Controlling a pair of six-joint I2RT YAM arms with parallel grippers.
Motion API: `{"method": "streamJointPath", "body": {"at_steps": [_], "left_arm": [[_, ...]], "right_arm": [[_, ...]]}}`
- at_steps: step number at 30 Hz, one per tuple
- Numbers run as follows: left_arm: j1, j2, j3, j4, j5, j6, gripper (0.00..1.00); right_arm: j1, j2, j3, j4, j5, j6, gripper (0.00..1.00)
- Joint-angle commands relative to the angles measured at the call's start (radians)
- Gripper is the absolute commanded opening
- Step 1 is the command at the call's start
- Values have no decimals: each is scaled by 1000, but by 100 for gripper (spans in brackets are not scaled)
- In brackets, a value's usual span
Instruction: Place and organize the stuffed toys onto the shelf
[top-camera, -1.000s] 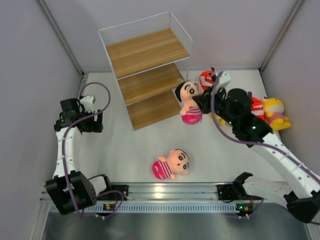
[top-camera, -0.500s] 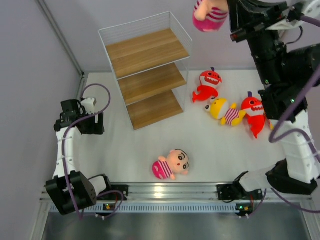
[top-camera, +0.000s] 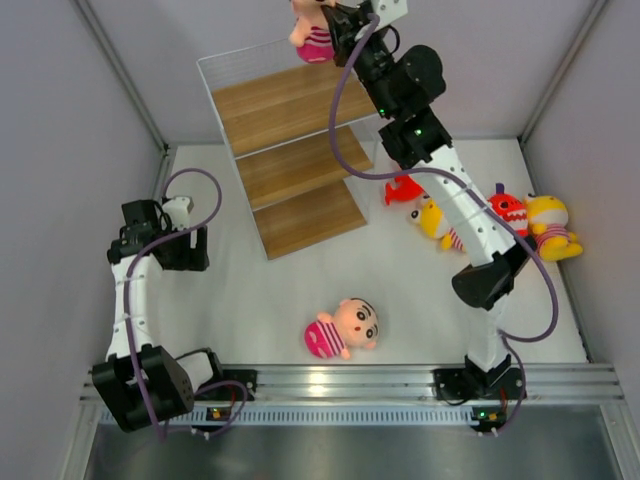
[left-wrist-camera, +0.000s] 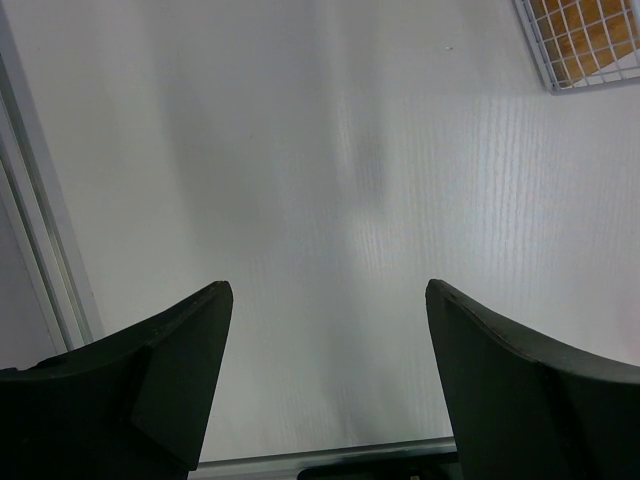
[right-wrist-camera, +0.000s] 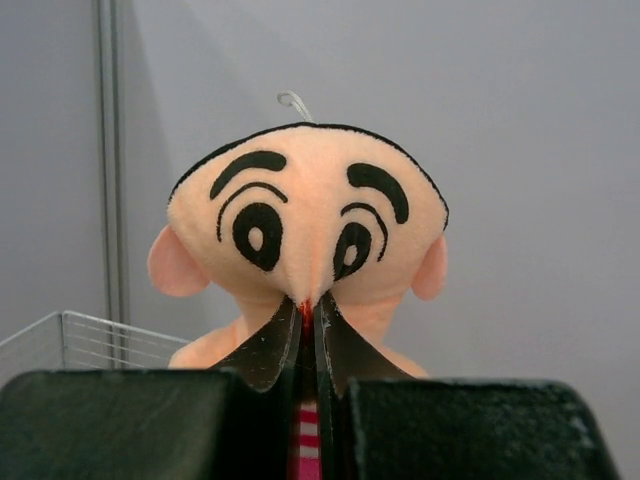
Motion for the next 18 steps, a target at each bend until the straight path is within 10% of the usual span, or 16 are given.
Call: {"method": "streamJointPath", "body": {"at_steps": [1,18], "left_arm": [[5,-26,15,-17,13,19,83],[5,-23,11,-15,22,28,82]], "right_arm": [[14,-8,52,119,1,41,0],[14,39,-116,65,165,-45,0]]}}
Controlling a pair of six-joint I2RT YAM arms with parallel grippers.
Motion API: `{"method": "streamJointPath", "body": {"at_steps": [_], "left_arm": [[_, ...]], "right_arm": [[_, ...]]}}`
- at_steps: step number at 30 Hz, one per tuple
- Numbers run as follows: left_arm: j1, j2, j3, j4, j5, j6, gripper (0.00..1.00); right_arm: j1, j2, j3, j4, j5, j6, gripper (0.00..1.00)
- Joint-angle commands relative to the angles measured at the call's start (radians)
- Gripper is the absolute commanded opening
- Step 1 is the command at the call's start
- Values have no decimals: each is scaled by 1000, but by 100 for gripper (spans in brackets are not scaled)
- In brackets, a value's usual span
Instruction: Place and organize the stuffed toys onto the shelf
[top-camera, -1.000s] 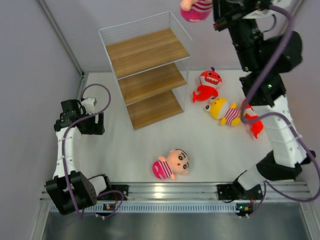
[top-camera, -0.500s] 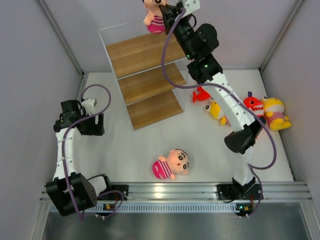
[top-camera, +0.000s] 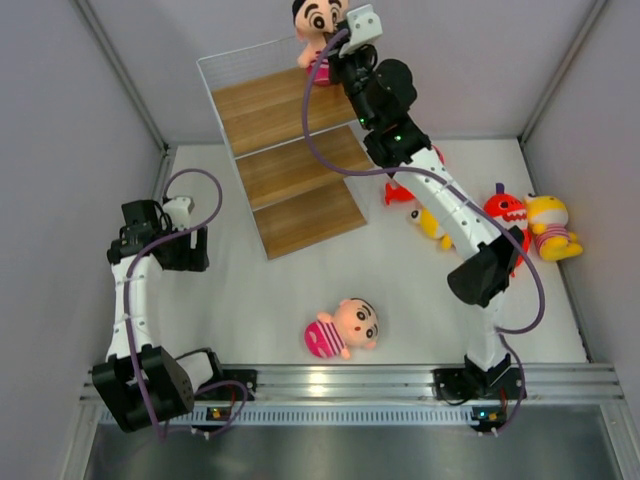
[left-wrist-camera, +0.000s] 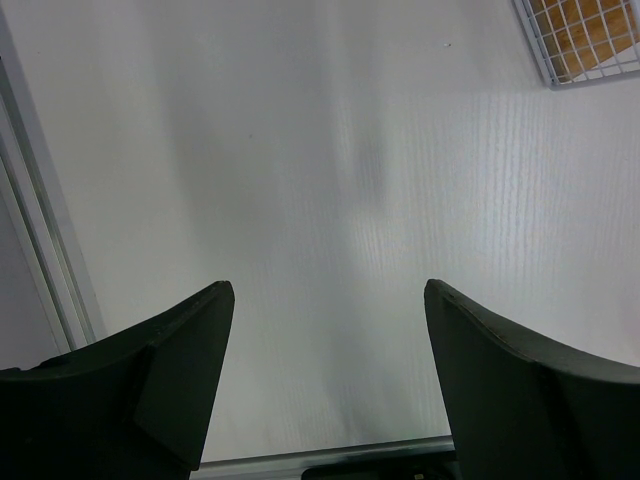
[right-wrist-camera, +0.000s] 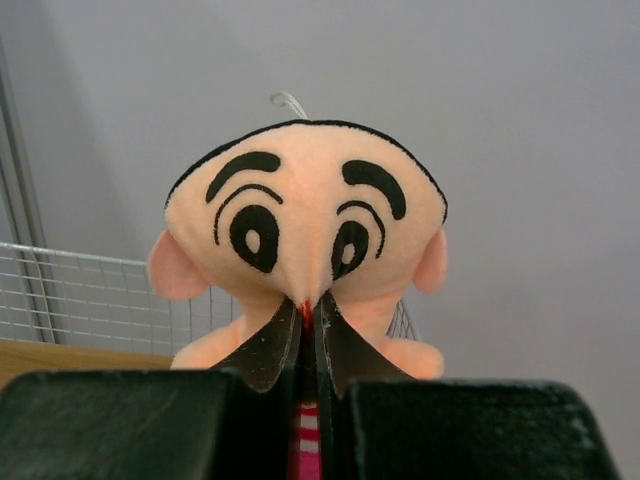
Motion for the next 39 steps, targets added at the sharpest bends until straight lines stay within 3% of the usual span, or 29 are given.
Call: {"method": "streamJointPath", "body": {"at_steps": [1,18,22,23,39], "left_arm": [[7,-19,11,-9,18,13,82],[7,-15,8,-9,18,20,82],[7,-10,8,-10,22,21,82],[7,-11,8,-9,23,21,82],[7,-13,6,-10,31,24,81]], "right_arm": [[12,-1,17,46,-11,-2,0],[-25,84,82,56,-56,51,1],[-25,47,40,66,-67,60,37],[-25,33,37,64,-79,61,41],[-25,-110,-41,67,-134,98,79]]}}
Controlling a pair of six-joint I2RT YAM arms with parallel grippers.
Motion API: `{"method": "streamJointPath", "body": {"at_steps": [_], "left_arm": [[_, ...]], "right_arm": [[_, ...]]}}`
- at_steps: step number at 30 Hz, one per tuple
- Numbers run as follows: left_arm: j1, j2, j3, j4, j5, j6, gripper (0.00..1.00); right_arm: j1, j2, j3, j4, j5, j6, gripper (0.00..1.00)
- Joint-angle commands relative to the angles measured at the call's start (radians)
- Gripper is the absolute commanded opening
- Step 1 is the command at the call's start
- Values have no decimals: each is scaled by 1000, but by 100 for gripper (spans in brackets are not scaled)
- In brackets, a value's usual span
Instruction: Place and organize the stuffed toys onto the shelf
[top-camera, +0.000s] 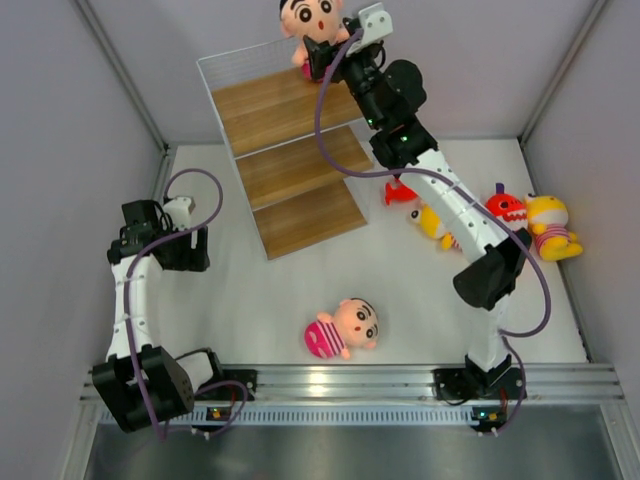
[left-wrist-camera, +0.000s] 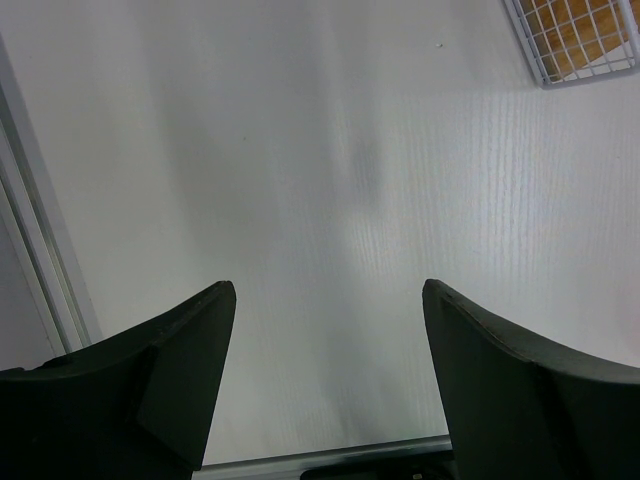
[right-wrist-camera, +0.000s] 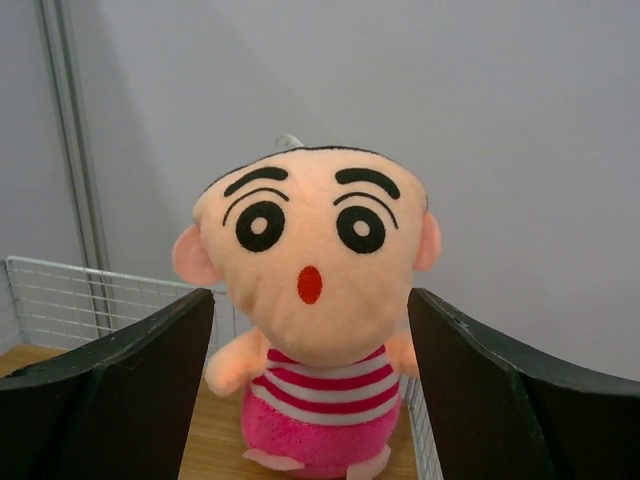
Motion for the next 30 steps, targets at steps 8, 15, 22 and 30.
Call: {"method": "streamJointPath", "body": {"at_steps": [8,15,22,30], "left_arm": [[7,-21,7,-10,16,21,81],[7,-25,8,-10,10,20,81],[7,-18,11,-18,2,21,81],[5,-22,42,-84,-7,35,81]], "right_arm": [[-6,-84,14,-2,-17,17,81],[-6,-125,-35,-10,-5,70,79],[22,-436,-279,-242,83,233,74],[138,-886,-782,-713,164,485,73]]}}
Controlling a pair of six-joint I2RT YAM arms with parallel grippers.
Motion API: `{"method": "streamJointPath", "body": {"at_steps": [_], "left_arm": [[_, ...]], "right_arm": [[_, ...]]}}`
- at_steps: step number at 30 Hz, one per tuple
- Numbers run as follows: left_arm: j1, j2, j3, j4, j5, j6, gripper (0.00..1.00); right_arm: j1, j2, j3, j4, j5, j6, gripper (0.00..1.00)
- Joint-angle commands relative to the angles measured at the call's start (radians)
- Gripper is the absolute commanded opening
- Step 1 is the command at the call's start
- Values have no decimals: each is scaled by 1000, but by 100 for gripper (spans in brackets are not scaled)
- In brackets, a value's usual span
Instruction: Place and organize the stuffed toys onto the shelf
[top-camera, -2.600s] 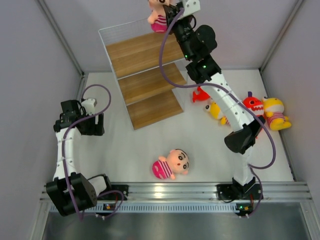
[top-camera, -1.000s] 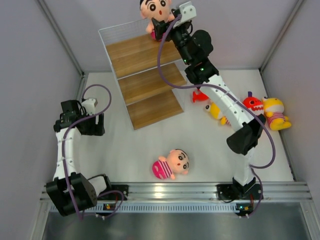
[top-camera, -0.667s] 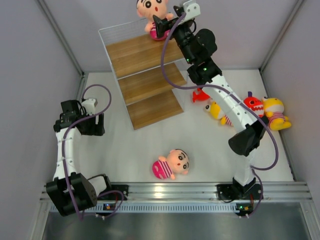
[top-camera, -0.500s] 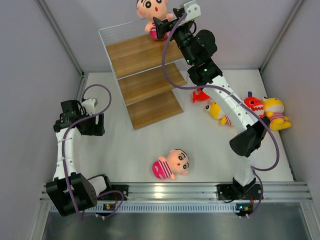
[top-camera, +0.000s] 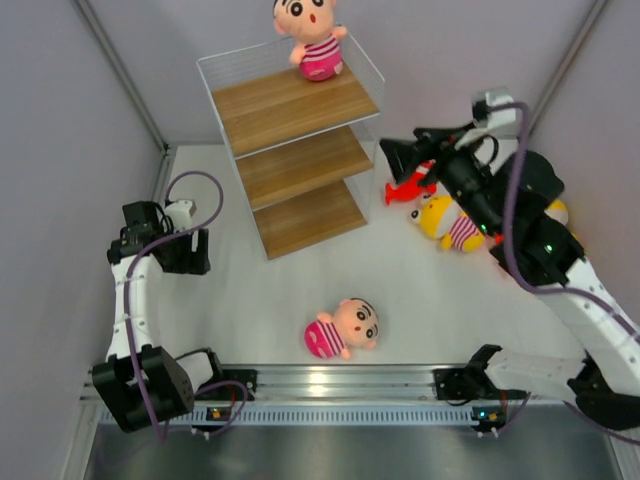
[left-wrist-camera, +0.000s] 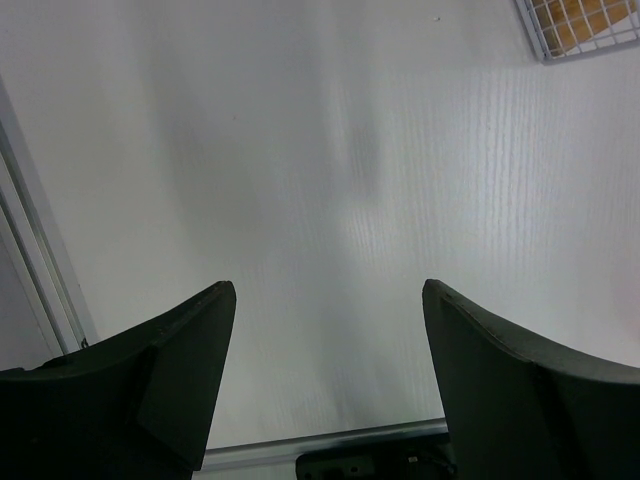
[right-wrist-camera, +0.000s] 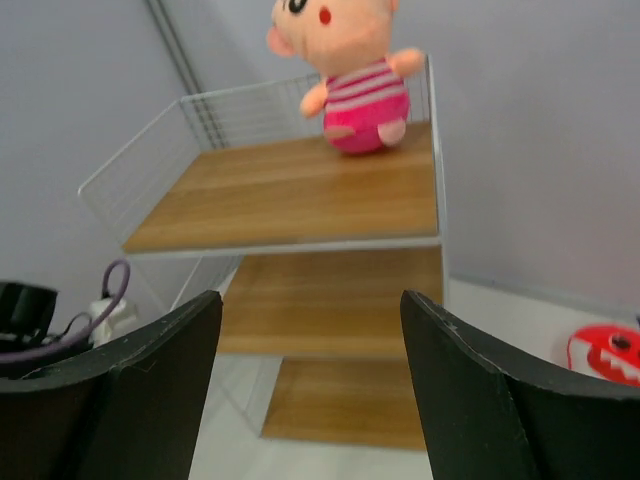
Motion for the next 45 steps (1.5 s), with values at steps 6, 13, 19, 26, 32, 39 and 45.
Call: {"method": "streamJointPath", "body": {"at_steps": [6,13,19,26,32,39,45], "left_arm": [[7,-48,52,-134,1,89,80],[4,-94,60,-215,48,116,78],[5,-111,78,-281,65,139,78],[5,-116,89,-298,87,136,78],[5,-108,84,-298,94,138,78],[5,-100,83,-298,85,144,78],[5,-94,106,-305,88,141,77]], "right_arm": [[158,-188,-469,-476,3,418,68],[284,-248,-875,-182,-95,626,70],[296,-204,-1022,32,-167,644,72],[296,-196,-1140,271,-240,637,45],[296,-103,-1129,343,-320,604,47],[296,-76,-1061,319,-328,491,0],[296,-146,-696,-89,-190,105,0]]}}
